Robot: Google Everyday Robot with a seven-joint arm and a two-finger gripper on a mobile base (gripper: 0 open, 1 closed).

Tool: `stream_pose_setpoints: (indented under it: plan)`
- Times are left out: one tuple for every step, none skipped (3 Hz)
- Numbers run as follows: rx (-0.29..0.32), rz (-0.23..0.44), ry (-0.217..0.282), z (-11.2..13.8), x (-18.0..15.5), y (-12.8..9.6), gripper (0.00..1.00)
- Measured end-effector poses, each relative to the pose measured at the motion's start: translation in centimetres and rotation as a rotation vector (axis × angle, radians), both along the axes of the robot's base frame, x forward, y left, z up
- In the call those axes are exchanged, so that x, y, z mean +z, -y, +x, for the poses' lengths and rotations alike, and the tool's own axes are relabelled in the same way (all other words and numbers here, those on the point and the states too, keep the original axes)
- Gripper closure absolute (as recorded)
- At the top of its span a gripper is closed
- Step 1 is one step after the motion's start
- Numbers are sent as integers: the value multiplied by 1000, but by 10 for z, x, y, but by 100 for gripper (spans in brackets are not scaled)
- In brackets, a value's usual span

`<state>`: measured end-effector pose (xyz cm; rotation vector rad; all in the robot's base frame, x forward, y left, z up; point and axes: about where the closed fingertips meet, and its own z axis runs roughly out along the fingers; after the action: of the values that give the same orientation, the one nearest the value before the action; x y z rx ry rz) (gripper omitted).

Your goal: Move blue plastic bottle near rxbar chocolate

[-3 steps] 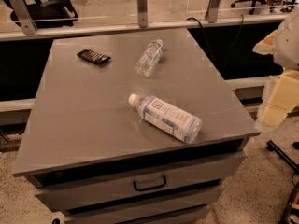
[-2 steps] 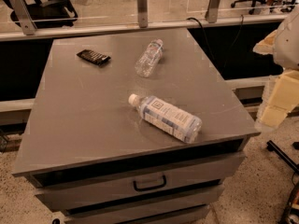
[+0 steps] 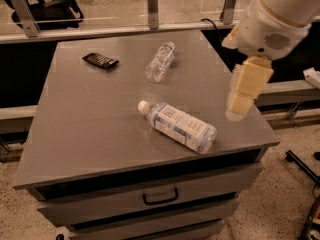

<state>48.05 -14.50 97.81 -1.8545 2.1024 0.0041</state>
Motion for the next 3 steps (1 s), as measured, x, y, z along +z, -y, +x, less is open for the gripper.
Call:
stream_pose_setpoints:
  plan:
    - [62,-13,-47,11,-2,-47,0]
    - [63,-13,-92,16,-14,-75,0]
    - [22,-28,-140,16,-39,-83,0]
